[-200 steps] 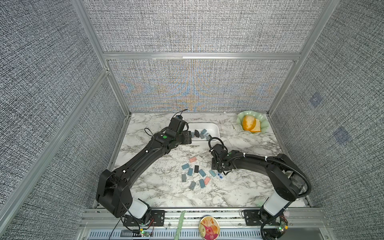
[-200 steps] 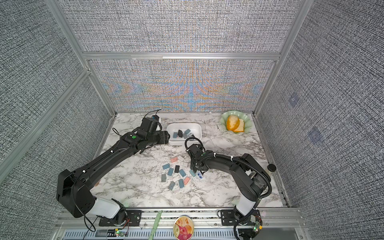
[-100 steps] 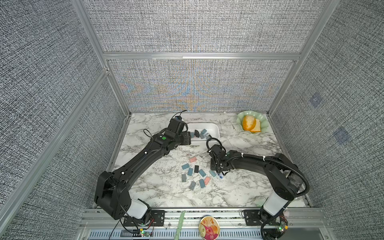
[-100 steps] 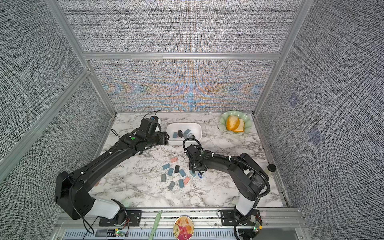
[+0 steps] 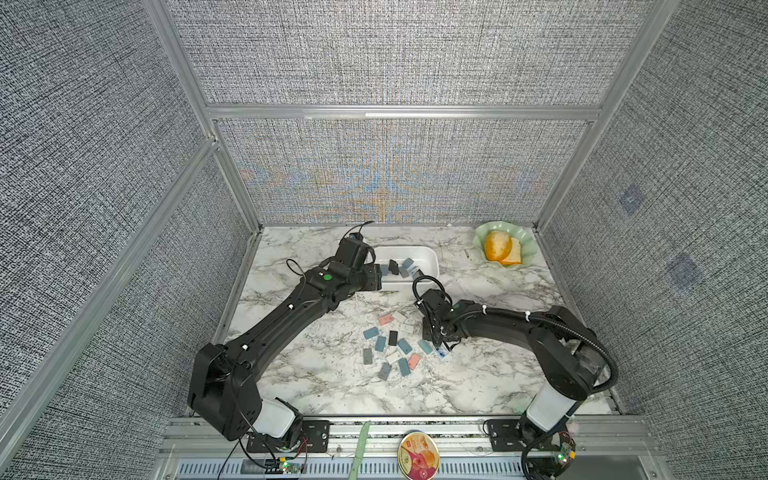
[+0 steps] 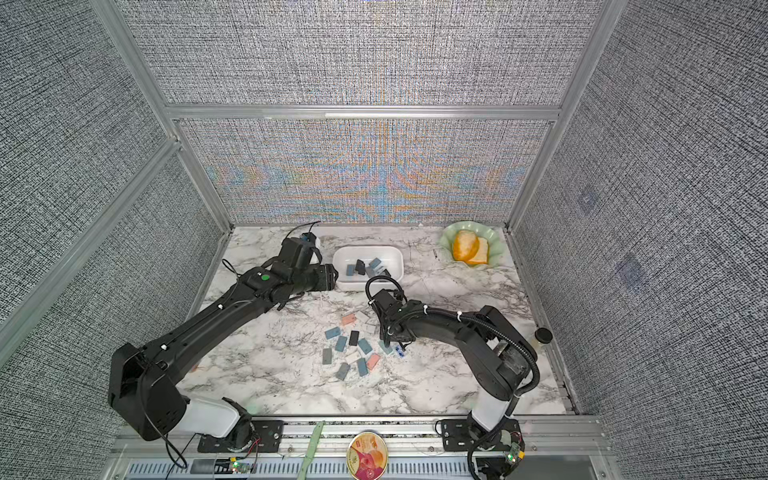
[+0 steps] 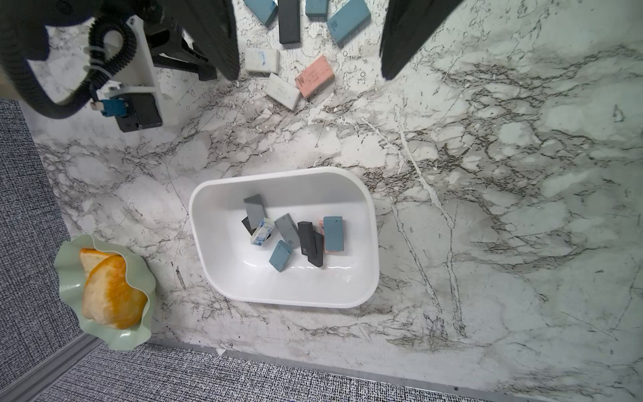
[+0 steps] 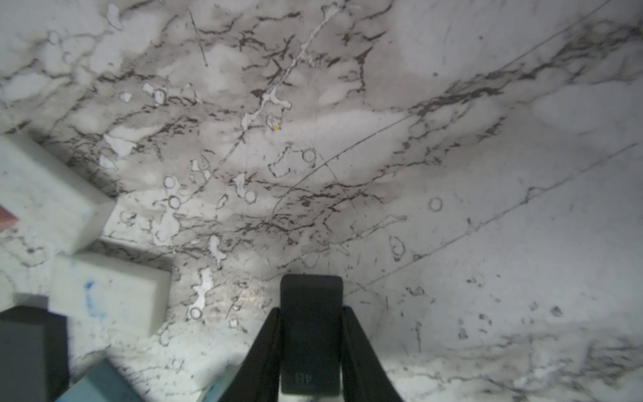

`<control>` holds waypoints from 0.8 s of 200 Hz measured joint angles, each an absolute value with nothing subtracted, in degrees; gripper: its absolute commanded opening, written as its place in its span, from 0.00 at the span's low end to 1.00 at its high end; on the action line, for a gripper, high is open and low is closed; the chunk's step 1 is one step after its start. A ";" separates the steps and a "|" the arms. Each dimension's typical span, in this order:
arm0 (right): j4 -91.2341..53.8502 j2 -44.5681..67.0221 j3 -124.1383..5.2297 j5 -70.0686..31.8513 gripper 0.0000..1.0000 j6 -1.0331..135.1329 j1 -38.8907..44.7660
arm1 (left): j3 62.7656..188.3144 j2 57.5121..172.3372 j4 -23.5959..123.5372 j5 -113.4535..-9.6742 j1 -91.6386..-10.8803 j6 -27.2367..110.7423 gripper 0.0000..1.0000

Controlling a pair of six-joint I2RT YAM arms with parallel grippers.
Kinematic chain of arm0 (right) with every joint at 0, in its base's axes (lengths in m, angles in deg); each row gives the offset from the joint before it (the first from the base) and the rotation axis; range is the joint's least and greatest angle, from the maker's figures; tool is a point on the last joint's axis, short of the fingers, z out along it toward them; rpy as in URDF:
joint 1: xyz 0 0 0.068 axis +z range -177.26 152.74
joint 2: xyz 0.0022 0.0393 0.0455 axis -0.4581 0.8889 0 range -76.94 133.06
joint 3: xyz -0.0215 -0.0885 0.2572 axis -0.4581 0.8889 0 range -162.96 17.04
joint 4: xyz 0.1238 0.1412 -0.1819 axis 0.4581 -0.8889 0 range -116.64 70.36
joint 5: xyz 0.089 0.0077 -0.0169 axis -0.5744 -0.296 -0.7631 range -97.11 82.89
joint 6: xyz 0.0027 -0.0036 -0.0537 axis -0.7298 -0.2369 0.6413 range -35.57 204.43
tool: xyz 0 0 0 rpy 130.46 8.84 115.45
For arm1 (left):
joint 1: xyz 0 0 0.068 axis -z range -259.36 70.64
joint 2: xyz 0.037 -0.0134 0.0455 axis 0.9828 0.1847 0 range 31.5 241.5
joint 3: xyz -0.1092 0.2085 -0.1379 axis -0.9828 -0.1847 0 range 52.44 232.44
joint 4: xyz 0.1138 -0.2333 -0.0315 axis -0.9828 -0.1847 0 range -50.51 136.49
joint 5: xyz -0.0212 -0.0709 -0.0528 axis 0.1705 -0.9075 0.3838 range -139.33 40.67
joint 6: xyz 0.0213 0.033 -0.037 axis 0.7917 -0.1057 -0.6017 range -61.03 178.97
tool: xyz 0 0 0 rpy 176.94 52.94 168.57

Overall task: Put the eraser in the storage box
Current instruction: Pick up the eraser from the center of the board.

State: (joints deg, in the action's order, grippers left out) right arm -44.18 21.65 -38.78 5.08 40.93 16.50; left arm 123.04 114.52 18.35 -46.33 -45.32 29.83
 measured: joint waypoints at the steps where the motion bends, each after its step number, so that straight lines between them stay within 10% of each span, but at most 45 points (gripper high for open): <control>1: -44.22 21.65 -38.80 5.08 0.29 40.93 16.50 | 123.04 114.52 18.35 -46.33 -45.32 29.83 0.66; 160: -53.23 19.38 -52.41 6.28 0.29 49.37 12.64 | 120.95 114.13 18.52 -44.78 -45.34 29.08 0.66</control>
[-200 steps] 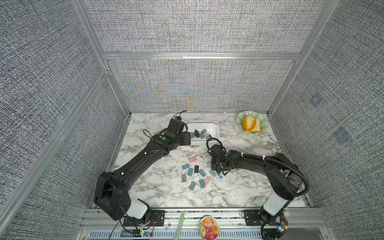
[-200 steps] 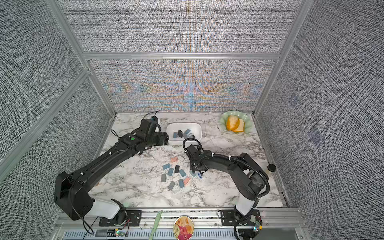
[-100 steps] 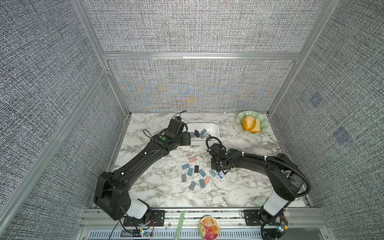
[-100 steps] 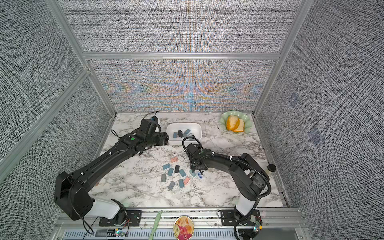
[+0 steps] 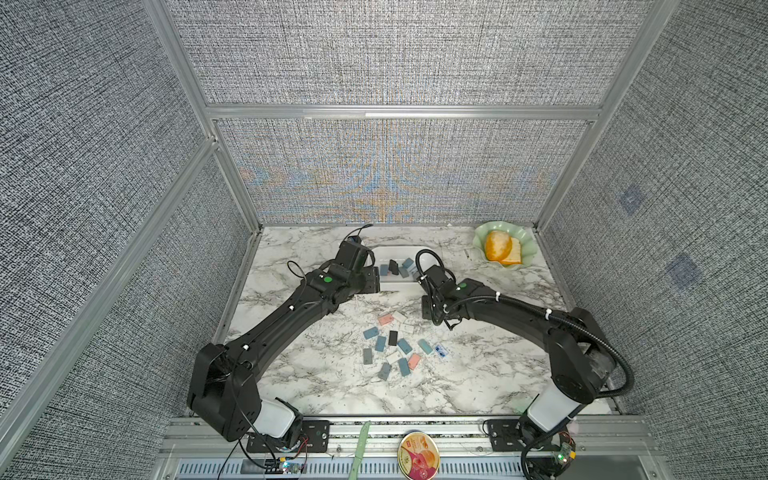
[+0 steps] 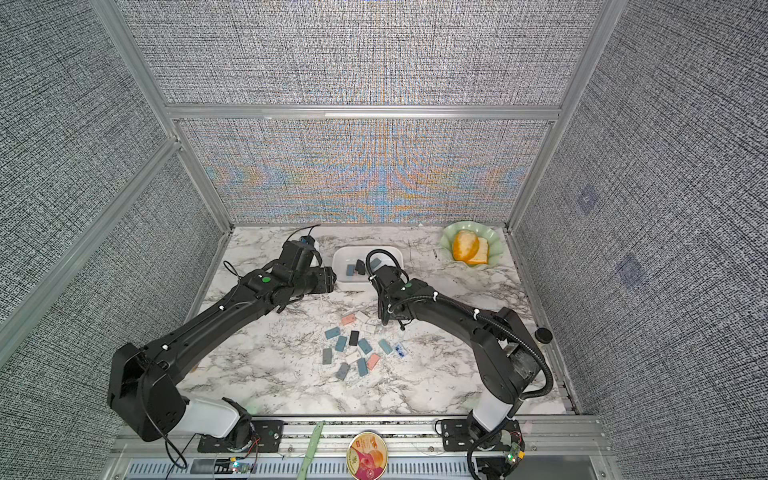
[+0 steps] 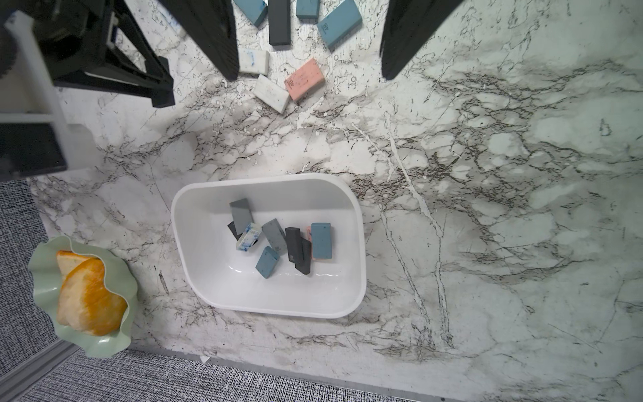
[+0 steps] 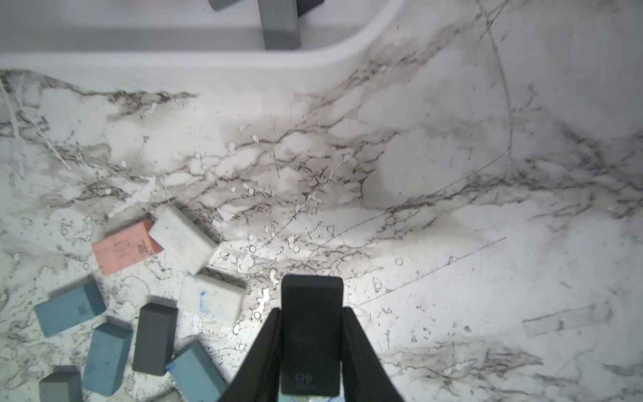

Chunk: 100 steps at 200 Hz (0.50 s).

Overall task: Put the eraser in the storage box
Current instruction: Pick up the eraser from the center of the board, then place the eraser in the storage box.

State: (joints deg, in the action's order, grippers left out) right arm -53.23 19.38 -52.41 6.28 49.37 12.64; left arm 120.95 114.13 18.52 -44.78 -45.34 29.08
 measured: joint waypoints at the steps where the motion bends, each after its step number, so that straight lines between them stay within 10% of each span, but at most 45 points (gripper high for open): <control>1: -53.27 19.40 -52.52 6.26 0.29 49.43 12.59 | 120.88 114.10 18.52 -44.78 -45.34 29.02 0.66; 100: -56.79 31.62 -75.32 3.13 0.30 59.29 4.70 | 115.33 108.86 20.31 -43.07 -45.36 27.09 0.66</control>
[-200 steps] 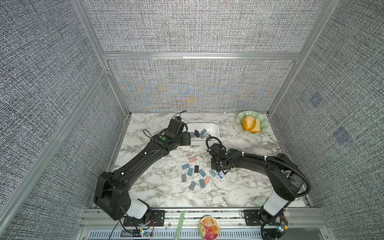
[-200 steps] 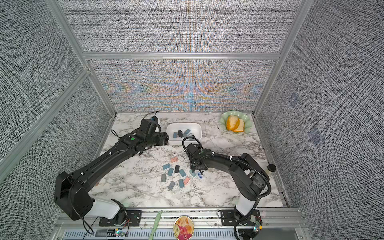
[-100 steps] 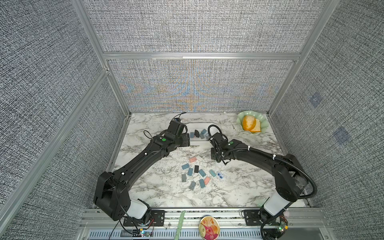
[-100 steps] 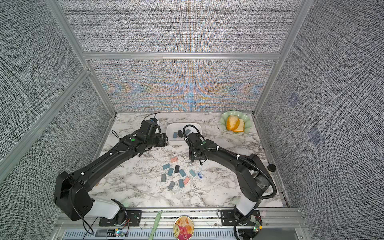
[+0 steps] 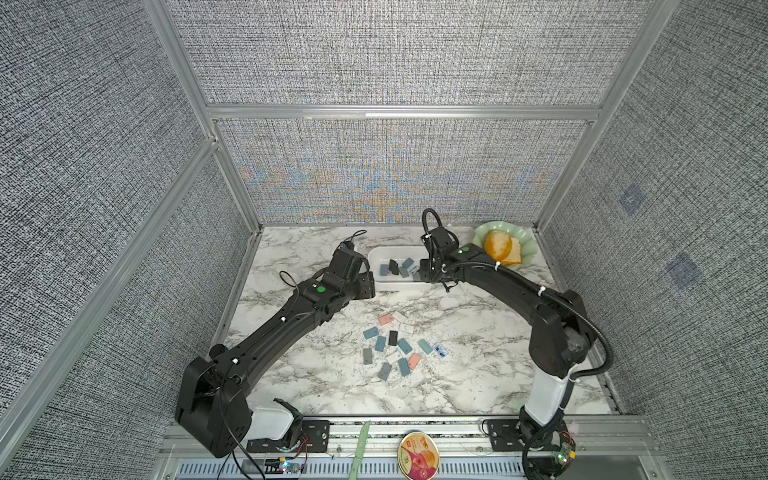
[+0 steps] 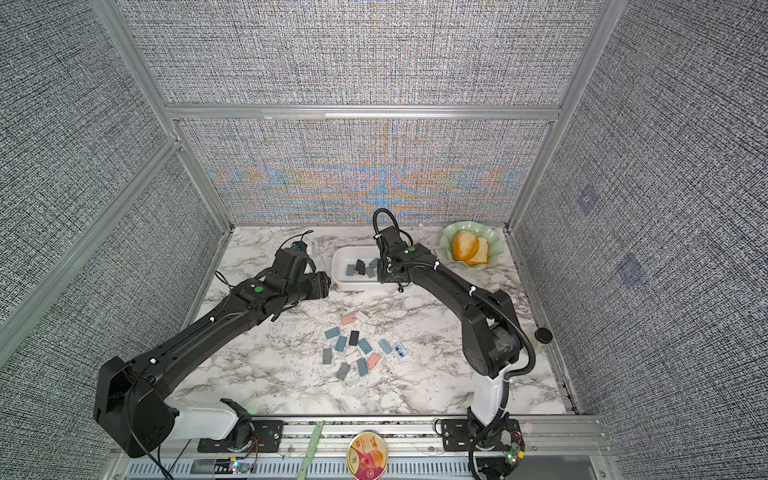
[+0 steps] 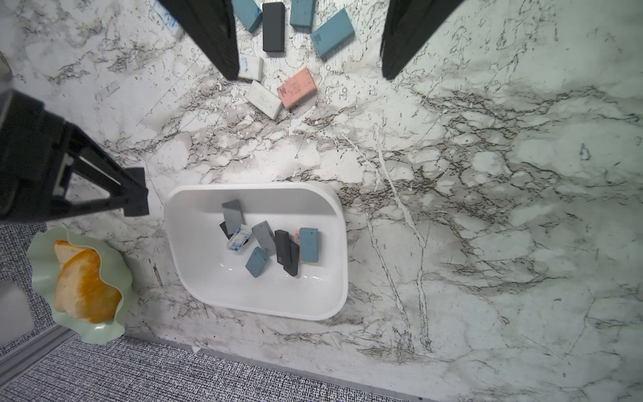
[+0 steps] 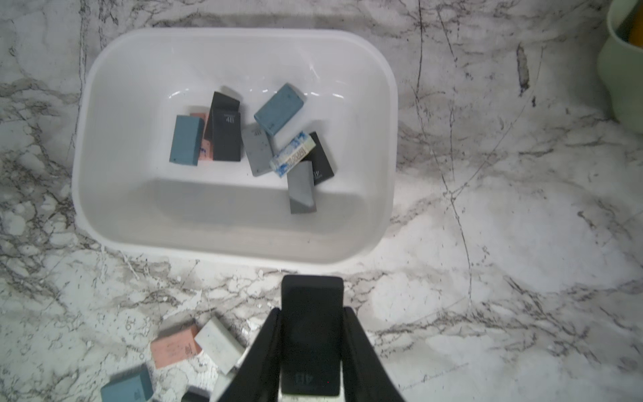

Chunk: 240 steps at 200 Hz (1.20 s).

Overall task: Put the eraser in the storage box
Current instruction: Place the eraser in the storage box.

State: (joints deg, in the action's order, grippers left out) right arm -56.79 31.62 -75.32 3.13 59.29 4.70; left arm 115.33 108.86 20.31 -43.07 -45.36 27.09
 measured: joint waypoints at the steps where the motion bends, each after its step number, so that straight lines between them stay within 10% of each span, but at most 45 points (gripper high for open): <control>1: -56.79 31.92 -75.67 3.04 0.30 59.38 4.61 | 115.29 108.81 20.31 -43.07 -45.36 27.07 0.67; 131: -60.20 55.46 -97.83 -1.42 0.34 63.75 0.33 | 107.33 103.13 21.82 -42.33 -45.36 24.03 0.66; 240: -60.48 51.24 -96.26 -1.68 0.44 63.94 0.05 | 104.84 101.54 22.04 -42.31 -45.36 22.66 0.65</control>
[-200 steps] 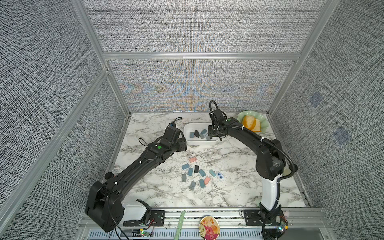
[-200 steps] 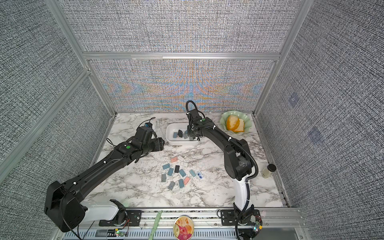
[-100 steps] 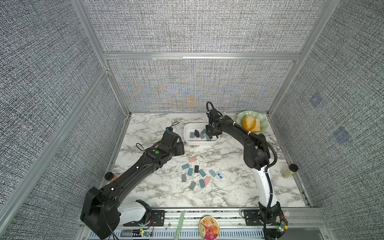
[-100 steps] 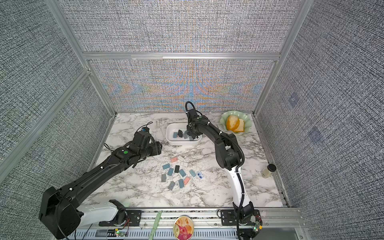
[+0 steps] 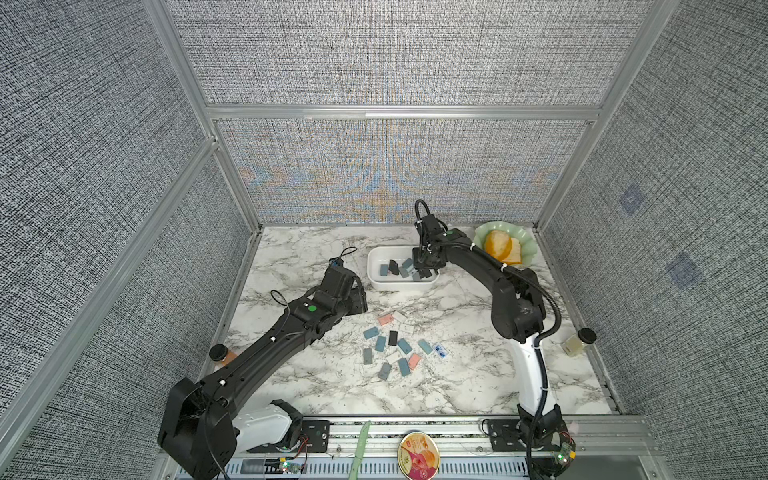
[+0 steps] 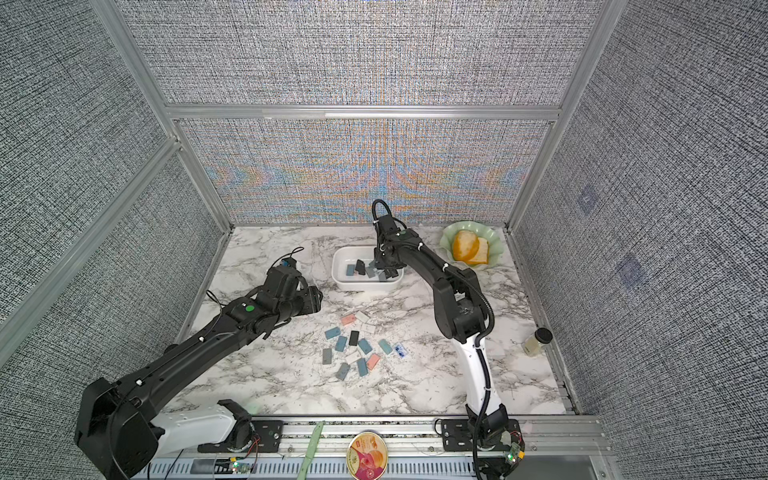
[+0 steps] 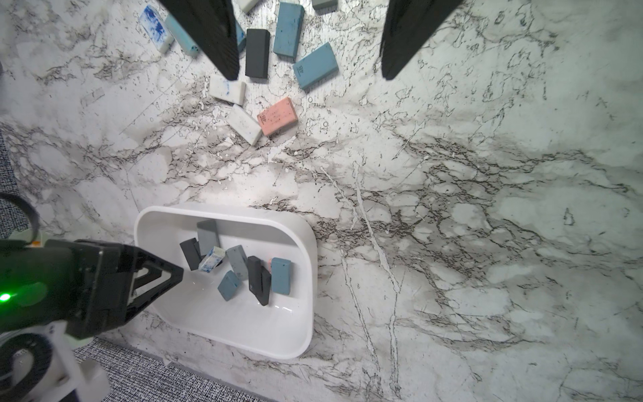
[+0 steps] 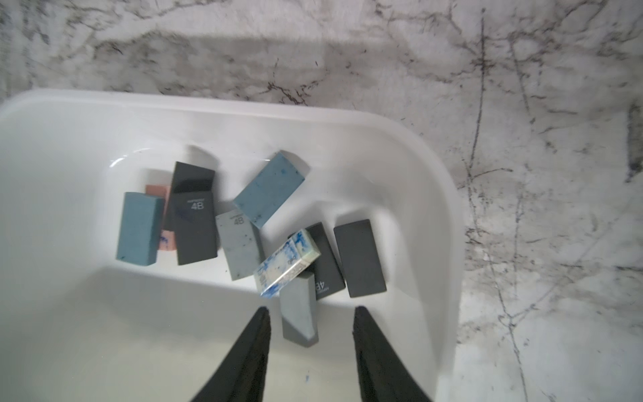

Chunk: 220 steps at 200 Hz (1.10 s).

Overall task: Put the eraser in the storage box
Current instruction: Place the eraser in the storage box, then pick up the eraser from the center of the board.

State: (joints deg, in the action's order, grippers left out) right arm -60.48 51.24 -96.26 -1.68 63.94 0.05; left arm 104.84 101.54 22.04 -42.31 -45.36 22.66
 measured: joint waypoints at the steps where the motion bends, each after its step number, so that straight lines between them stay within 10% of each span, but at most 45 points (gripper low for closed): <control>1: -60.48 51.00 -96.17 -1.68 0.44 63.94 0.05 | 104.79 101.51 22.04 -42.37 -45.36 22.66 0.65; 220: -46.95 10.70 -58.93 0.18 0.53 63.07 2.78 | 94.17 105.82 17.19 -46.29 -27.39 0.10 0.66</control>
State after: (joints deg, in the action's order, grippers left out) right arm -46.95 10.70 -58.93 0.18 63.07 2.78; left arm 94.17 105.82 17.19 -46.29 -27.39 0.10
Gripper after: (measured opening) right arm 0.524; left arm 0.664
